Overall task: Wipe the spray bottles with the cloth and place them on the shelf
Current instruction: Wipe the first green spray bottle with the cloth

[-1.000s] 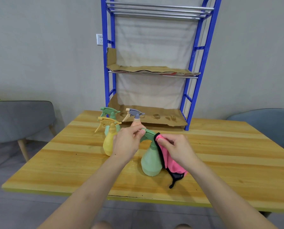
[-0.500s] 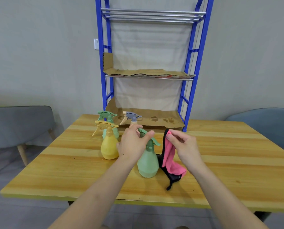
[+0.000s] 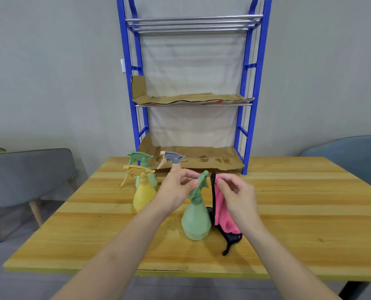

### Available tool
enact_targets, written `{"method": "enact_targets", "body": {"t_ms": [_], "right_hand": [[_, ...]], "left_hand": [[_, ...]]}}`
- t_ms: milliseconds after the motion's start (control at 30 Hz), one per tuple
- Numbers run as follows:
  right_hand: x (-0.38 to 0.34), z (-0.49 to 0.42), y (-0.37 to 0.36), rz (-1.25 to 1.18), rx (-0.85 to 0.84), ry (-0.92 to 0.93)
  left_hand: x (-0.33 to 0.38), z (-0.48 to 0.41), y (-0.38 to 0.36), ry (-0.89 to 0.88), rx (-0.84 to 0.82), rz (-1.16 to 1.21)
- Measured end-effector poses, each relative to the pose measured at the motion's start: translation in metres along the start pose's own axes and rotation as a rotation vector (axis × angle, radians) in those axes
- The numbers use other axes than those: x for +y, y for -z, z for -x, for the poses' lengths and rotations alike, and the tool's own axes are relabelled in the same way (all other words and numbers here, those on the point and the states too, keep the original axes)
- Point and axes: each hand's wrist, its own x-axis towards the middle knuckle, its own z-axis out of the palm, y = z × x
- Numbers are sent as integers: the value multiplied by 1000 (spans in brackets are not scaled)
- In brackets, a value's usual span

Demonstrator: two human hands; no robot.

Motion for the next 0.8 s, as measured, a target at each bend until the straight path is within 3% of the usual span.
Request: {"method": "enact_targets", "body": {"t_ms": [133,367,633,800], "right_hand": [[6,7,-10,-19,73,-22],[8,12,-36,-32,150,-41],[26,39,-55,164,147,226],[20,13,-46,174,257,188]], "left_hand": [[-2,7,3,-65,-10,-1],[-11,26,-3,-7,21,160],[-13,25,-1,-33,13,210],[-14,24,-2,-55,-2,190]]}}
